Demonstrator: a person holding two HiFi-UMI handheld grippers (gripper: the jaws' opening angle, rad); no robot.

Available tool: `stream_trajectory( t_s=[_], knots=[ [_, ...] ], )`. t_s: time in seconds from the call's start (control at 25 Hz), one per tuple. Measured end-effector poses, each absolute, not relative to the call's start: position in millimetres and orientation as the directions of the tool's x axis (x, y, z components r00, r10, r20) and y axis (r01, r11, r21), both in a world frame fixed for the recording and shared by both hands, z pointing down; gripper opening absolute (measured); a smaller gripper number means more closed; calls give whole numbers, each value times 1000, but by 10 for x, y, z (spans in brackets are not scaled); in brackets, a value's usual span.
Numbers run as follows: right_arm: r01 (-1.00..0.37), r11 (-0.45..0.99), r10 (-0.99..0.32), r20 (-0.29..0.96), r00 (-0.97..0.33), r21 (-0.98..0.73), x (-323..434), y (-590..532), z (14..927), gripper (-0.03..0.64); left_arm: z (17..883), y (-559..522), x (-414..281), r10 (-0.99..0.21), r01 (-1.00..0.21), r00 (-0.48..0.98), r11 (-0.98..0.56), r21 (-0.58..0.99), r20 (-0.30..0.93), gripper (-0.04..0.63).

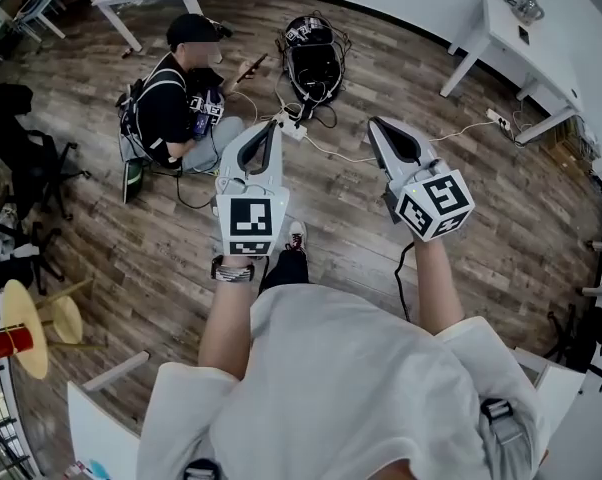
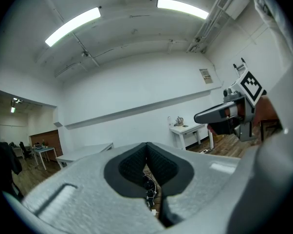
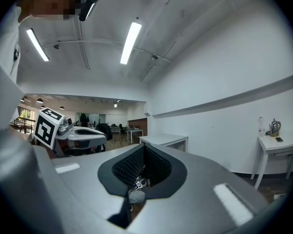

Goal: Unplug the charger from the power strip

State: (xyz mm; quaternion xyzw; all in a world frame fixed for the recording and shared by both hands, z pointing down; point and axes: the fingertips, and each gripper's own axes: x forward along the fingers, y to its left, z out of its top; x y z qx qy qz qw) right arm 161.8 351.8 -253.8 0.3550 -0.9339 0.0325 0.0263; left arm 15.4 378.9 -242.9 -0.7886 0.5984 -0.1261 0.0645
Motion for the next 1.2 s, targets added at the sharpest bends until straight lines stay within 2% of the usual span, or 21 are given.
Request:
stream_trajectory(
  t_s=[0.64, 1.2],
  knots=[
    [-672, 739, -667, 87, -740, -50, 902, 2006, -2438, 2, -2276, 2301, -601, -958, -932, 245, -275, -236, 151, 5],
    [-676, 735, -668, 109, -736, -59, 503, 1489, -2314, 2, -2050, 1724, -909, -944, -925, 271, -309, -219, 188, 5]
  ],
)
